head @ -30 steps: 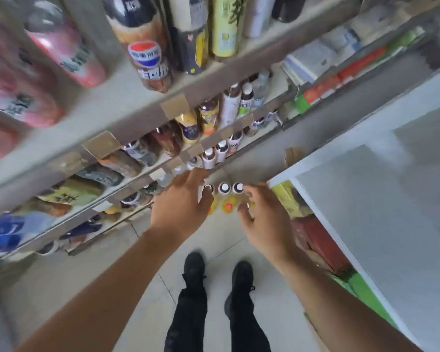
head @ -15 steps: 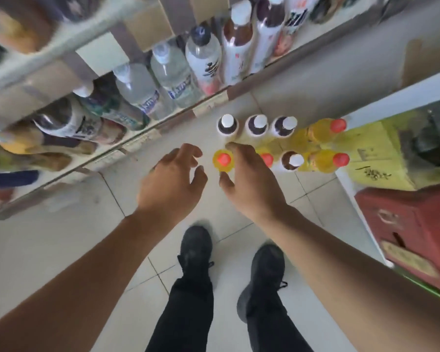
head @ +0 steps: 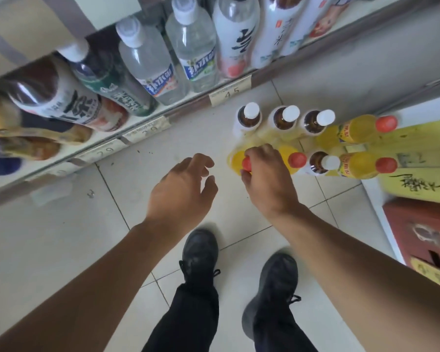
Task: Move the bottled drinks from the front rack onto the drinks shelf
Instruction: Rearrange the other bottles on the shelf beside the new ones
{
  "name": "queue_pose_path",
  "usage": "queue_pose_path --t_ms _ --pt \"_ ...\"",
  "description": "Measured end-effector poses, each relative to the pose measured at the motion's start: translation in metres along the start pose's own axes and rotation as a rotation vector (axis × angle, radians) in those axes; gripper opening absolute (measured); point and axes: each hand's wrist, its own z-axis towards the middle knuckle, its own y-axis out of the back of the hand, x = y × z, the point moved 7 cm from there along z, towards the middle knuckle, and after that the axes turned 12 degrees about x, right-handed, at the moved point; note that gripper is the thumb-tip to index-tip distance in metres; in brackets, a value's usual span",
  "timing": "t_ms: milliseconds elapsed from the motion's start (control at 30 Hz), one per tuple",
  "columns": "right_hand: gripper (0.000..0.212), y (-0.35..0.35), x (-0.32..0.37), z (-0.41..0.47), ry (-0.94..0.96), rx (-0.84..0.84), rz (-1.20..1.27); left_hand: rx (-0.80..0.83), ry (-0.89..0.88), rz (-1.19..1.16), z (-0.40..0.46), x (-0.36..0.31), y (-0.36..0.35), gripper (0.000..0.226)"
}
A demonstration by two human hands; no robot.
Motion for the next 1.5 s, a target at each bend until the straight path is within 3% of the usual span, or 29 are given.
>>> queue_pose_path --t_ms 300,433,633,767,867,1033,1233,1367,1500 --pt "0.023 0.101 0.042 -0.062 -0.023 -0.024 0.032 0.04 -0.01 -0.052 -0.046 -0.036 0.053 0.023" --pt "0.019 0.191 0.08 -0.11 0.046 -0.095 0.091 0.125 -0.014 -0.12 -0.075 -0.068 0.098 0.044" --pt "0.027 0.369 0.161 -0.189 0.139 -0.112 0.201 0.225 -0.187 -0.217 -0.138 -0.161 0.2 0.074" --pt "0.022 0.491 0.223 -0.249 0.21 -0.14 0.144 0.257 -0.332 -0.258 -0.196 -0.236 0.285 0.065" --pt "0.019 0.567 0.266 -0.292 0.254 -0.178 0.125 0.189 -0.446 -0.275 -0.24 -0.285 0.344 0.059" --pt "0.033 0.662 0.32 -0.348 0.358 -0.348 0.194 0.093 -0.594 -0.368 -0.3 -0.347 0.425 0.07" --pt "0.046 0.729 0.353 -0.388 0.423 -0.545 0.361 -0.02 -0.767 -0.577 -0.361 -0.406 0.501 0.058" --pt "0.043 0.737 0.36 -0.396 0.442 -0.52 0.413 -0.015 -0.882 -0.805 -0.384 -0.43 0.538 0.061" --pt "0.035 0.732 0.357 -0.394 0.445 -0.453 0.48 -0.003 -0.961 -0.884 -0.4 -0.452 0.575 0.067"
